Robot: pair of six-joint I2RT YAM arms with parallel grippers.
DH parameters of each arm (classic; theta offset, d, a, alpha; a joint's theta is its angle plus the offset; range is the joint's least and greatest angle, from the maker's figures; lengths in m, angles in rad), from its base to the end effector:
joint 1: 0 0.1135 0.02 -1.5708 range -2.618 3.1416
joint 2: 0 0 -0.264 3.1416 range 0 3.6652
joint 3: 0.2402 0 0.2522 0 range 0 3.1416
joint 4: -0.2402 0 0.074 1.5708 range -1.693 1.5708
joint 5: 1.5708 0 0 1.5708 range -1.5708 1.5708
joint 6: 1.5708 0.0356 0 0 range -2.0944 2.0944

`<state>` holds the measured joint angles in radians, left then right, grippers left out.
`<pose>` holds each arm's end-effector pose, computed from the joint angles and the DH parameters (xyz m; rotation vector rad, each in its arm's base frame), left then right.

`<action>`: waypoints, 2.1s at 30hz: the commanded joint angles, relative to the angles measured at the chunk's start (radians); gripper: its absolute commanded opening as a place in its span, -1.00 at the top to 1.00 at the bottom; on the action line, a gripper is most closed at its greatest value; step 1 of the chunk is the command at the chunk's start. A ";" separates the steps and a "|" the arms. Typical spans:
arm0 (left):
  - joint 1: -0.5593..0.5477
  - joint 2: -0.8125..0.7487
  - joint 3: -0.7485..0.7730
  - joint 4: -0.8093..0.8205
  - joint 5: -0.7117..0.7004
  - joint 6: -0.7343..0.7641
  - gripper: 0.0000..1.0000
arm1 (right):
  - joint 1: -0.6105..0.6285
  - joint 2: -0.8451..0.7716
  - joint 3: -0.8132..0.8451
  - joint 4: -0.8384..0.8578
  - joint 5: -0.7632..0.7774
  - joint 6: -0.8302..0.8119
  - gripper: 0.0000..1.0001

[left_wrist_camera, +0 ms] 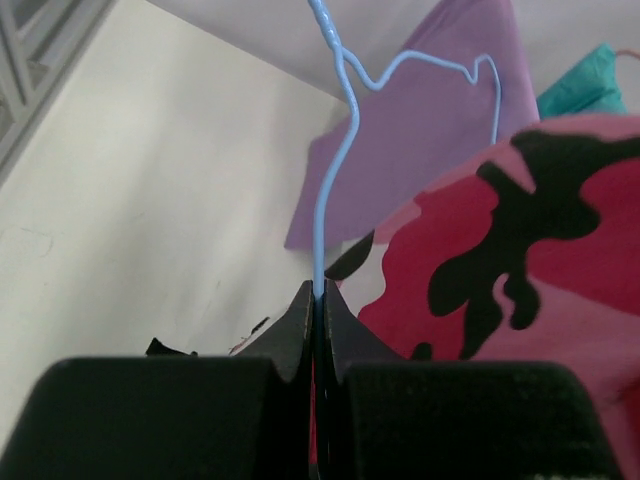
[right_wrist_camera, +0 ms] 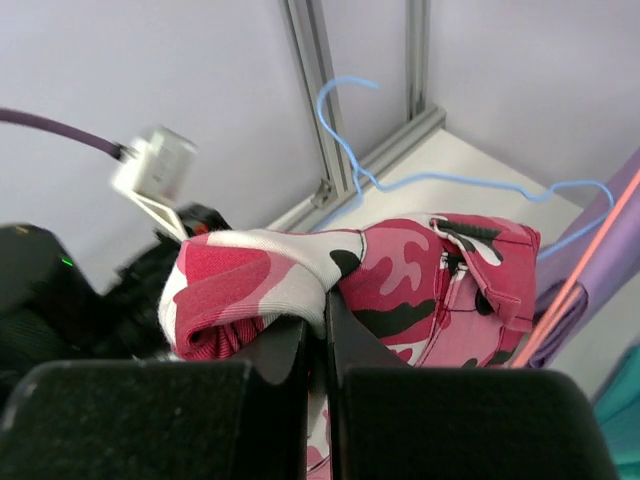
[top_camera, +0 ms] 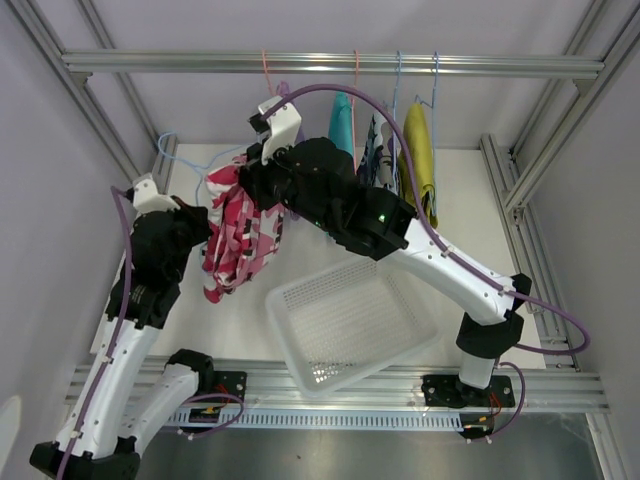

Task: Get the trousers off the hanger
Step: Remove the trousers from the hanger, then place the trousers in the bin.

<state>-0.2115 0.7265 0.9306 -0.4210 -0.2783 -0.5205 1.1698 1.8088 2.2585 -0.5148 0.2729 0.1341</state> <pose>0.1546 -0.0232 0.3740 -0.4709 1.7246 -0.2786 0.1590 0.3505 0.5235 -0.6426 1.5638 0.7702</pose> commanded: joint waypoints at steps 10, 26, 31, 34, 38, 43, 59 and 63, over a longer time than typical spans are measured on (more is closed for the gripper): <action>-0.301 0.068 0.089 -0.076 -0.298 0.106 0.99 | -0.015 0.044 0.286 0.131 -0.014 -0.013 1.00; -0.361 0.142 0.094 -0.315 -0.374 0.034 0.99 | -0.010 -0.156 0.207 0.076 0.054 -0.068 1.00; -0.361 0.111 0.068 -0.361 -0.354 0.024 0.99 | -0.007 -0.233 0.133 0.084 0.072 -0.073 1.00; -0.361 0.120 0.073 -0.392 -0.343 0.016 0.99 | -0.007 -0.282 0.089 0.090 0.081 -0.074 1.00; -0.361 0.146 0.066 -0.410 -0.343 -0.003 0.99 | -0.004 -0.319 0.082 0.075 0.095 -0.076 1.00; -0.361 0.175 0.057 -0.430 -0.349 -0.032 0.99 | 0.005 -0.371 0.072 0.059 0.107 -0.077 1.00; -0.361 0.083 0.172 -0.433 -0.412 0.004 0.99 | 0.083 -0.951 -0.796 0.187 0.201 -0.018 1.00; -0.361 0.076 0.177 -0.427 -0.410 0.011 0.99 | 0.085 -1.025 -0.833 0.118 0.255 -0.014 1.00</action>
<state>-0.5636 0.8112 1.0744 -0.8768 -0.6594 -0.5255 1.2491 0.8570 1.4025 -0.5201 0.4625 0.0971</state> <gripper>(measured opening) 0.008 0.033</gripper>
